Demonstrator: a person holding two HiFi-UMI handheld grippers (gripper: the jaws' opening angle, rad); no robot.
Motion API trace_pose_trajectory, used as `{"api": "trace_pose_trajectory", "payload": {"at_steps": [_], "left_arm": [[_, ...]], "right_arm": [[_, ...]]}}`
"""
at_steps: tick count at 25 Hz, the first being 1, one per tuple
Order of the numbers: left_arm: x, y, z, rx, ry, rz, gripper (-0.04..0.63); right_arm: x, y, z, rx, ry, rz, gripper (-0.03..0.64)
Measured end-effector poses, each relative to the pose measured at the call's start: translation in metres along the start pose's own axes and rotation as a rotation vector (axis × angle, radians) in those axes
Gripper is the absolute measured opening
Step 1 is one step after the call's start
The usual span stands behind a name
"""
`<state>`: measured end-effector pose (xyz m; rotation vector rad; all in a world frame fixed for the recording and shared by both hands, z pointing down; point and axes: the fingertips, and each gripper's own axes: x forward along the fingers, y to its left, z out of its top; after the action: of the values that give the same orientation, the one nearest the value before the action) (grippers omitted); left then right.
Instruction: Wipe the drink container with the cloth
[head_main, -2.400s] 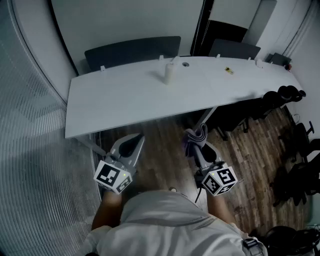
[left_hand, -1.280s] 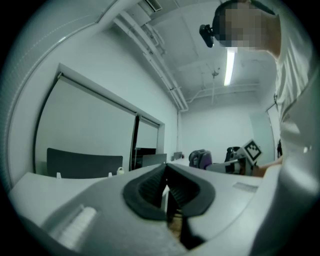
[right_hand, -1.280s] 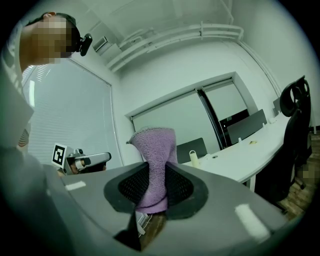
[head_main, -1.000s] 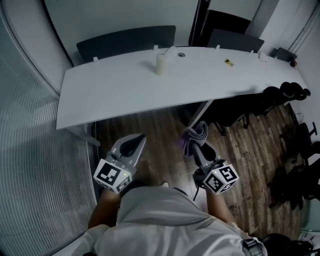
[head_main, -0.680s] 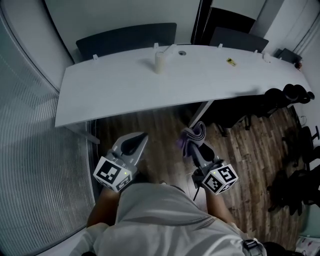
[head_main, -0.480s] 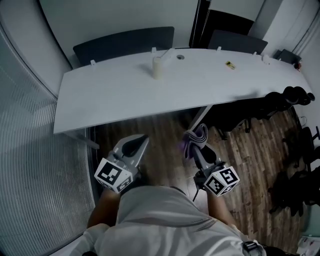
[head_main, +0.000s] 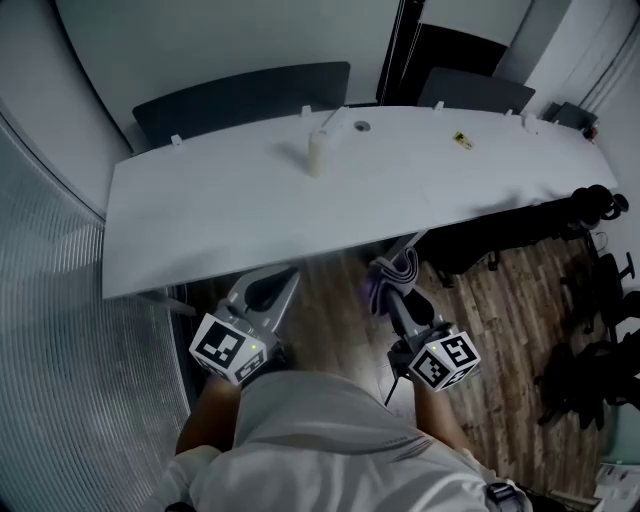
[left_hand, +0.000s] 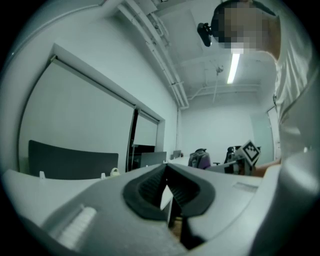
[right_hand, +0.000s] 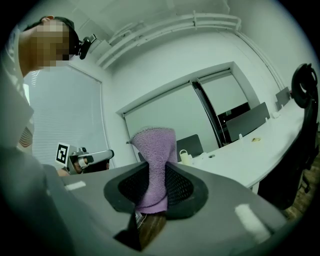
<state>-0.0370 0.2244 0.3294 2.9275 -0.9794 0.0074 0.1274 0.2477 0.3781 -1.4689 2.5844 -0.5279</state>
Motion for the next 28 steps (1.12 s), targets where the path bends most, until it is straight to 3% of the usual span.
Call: {"api": "trace_pose_trajectory", "payload": {"at_steps": [15,22,28], "left_arm": [[-0.023,0.19,-0.008,-0.073,-0.01,-0.038,0.003],[-0.013,0.222,-0.02,-0.09,0.004,-0.05,0.003],[0.024,0.238,-0.024,-0.078,0.033,-0.041,0.003]], "right_arm": [[0.186,0.048,0.002,-0.09,0.075,-0.072,0.092],[0.218,0.037,-0.005,-0.087,0.107,-0.103,0.092],[0.237,0.001,-0.001,-0.062,0.107,-0.107,0.092]]}}
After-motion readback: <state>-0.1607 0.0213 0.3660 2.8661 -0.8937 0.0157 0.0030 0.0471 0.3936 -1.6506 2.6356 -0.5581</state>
